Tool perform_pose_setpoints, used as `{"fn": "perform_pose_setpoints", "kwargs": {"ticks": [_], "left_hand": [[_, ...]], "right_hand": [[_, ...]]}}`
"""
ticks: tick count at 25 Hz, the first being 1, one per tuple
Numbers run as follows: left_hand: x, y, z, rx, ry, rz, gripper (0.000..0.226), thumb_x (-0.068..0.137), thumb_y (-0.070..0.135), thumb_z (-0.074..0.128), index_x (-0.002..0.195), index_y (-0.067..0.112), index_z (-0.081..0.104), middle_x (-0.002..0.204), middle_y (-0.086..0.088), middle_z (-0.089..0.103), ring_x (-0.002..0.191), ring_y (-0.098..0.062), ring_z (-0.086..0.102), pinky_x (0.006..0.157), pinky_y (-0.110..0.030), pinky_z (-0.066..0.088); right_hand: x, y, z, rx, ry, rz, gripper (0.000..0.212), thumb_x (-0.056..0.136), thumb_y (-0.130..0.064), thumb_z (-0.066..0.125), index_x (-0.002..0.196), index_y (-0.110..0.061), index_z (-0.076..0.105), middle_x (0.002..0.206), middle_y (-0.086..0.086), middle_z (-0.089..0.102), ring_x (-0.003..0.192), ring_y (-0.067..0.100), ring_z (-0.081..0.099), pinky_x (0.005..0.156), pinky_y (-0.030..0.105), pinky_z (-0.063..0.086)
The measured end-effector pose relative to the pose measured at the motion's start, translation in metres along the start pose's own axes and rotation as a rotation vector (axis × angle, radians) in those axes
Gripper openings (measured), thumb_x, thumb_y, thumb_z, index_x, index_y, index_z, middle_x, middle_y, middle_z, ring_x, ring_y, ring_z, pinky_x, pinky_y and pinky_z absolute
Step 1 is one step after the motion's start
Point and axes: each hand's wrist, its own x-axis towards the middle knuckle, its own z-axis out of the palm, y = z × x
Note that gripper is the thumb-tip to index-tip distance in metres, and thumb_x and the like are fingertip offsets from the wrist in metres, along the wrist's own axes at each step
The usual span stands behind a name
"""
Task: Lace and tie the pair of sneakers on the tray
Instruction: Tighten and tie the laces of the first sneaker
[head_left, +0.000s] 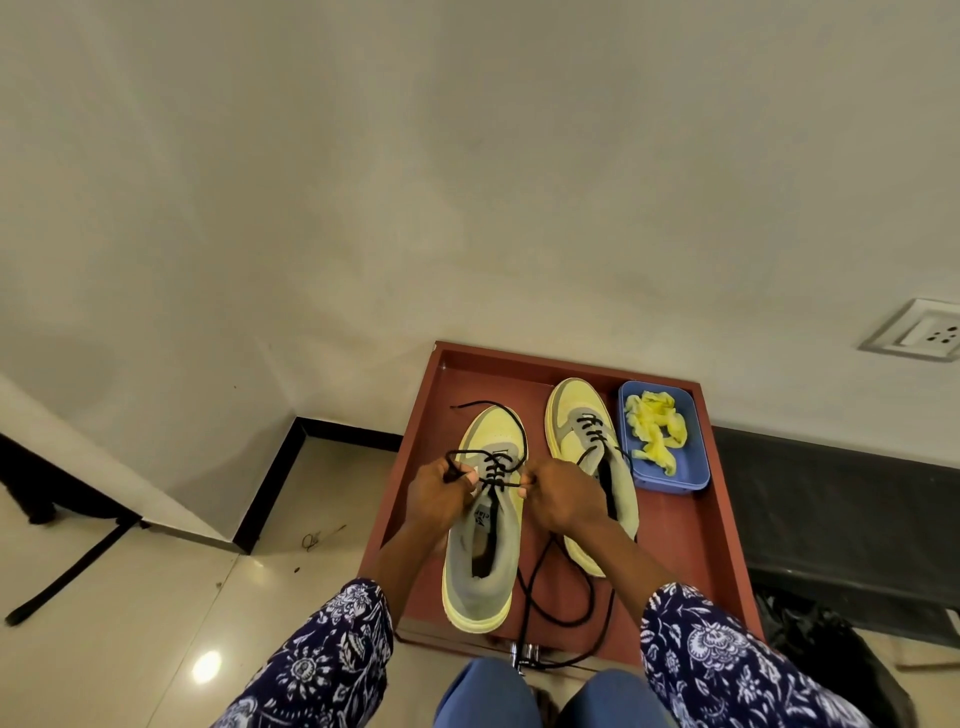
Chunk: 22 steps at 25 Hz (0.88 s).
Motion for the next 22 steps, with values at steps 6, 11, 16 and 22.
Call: {"fn": "perform_pose_setpoints", "kwargs": {"ticks": [6, 11, 16, 22], "left_hand": [[-0.007, 0.009, -0.001, -0.170, -0.008, -0.091, 0.017, 0.090, -0.003, 0.050, 0.077, 0.007, 0.051, 0.071, -0.009, 0.053, 0.071, -0.020, 0.053, 0.075, -0.034, 0.049], [-0.006, 0.010, 0.001, -0.243, 0.037, -0.168, 0.017, 0.092, -0.003, 0.047, 0.078, 0.006, 0.050, 0.073, -0.010, 0.051, 0.068, -0.017, 0.055, 0.070, -0.028, 0.051], [-0.009, 0.011, 0.001, -0.344, 0.012, -0.256, 0.017, 0.090, -0.005, 0.049, 0.076, 0.003, 0.051, 0.073, -0.011, 0.052, 0.068, -0.017, 0.054, 0.069, -0.025, 0.050], [-0.014, 0.012, -0.003, 0.291, 0.391, 0.178, 0.021, 0.084, 0.007, 0.062, 0.104, 0.009, 0.055, 0.106, -0.004, 0.046, 0.090, -0.014, 0.046, 0.076, -0.024, 0.038]], "right_hand": [[-0.002, 0.006, 0.011, 0.065, 0.011, 0.023, 0.007, 0.086, -0.019, 0.054, 0.079, -0.020, 0.054, 0.092, 0.005, 0.067, 0.089, 0.026, 0.062, 0.077, 0.038, 0.052], [-0.003, 0.010, 0.019, 0.151, 0.026, 0.079, 0.007, 0.085, -0.020, 0.056, 0.085, -0.017, 0.061, 0.098, 0.008, 0.066, 0.093, 0.029, 0.061, 0.076, 0.033, 0.049], [-0.003, 0.012, 0.023, 0.222, 0.007, 0.134, 0.009, 0.083, -0.018, 0.056, 0.075, -0.024, 0.056, 0.097, 0.006, 0.067, 0.093, 0.027, 0.062, 0.079, 0.030, 0.047], [0.000, 0.006, 0.019, 0.262, -0.014, -0.011, 0.026, 0.088, -0.012, 0.052, 0.113, -0.008, 0.061, 0.115, 0.011, 0.065, 0.110, 0.027, 0.058, 0.089, 0.027, 0.043]]}}
